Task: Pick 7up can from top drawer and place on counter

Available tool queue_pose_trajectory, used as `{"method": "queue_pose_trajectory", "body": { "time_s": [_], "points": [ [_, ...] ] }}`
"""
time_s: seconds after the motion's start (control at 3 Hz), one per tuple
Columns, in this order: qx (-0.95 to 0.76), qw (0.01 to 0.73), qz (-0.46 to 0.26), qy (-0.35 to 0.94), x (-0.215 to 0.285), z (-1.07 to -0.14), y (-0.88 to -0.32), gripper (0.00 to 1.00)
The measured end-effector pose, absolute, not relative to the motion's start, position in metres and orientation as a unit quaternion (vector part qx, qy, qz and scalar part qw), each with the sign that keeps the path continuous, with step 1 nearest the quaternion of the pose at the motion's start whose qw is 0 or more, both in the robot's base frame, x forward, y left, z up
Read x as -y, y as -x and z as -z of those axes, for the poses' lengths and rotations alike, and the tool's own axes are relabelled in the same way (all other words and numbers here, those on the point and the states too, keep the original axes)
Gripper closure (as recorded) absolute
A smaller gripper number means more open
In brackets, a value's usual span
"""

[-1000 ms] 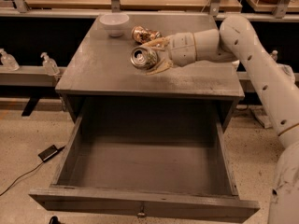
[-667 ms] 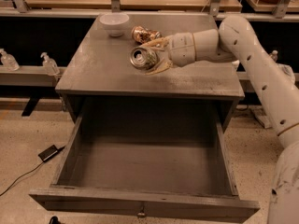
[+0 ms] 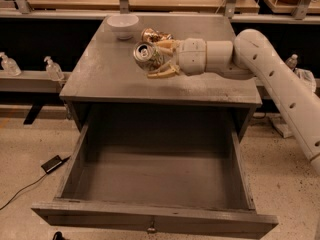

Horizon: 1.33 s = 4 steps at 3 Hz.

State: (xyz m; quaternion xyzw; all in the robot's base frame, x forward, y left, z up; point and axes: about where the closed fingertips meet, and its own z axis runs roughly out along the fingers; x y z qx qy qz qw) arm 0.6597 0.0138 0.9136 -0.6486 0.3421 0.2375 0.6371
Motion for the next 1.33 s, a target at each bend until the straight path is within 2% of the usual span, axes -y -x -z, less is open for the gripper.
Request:
{"method": "queue_pose_trajectory", "body": {
  "time_s": [0.33, 1.33],
  "points": [
    [-0.404, 0.631, -0.252, 0.613, -0.015, -0.918, -0.658, 1.0],
    [-0.5, 0.639, -0.285, 0.51, 0.022, -0.903, -0.679, 1.0]
  ]
}}
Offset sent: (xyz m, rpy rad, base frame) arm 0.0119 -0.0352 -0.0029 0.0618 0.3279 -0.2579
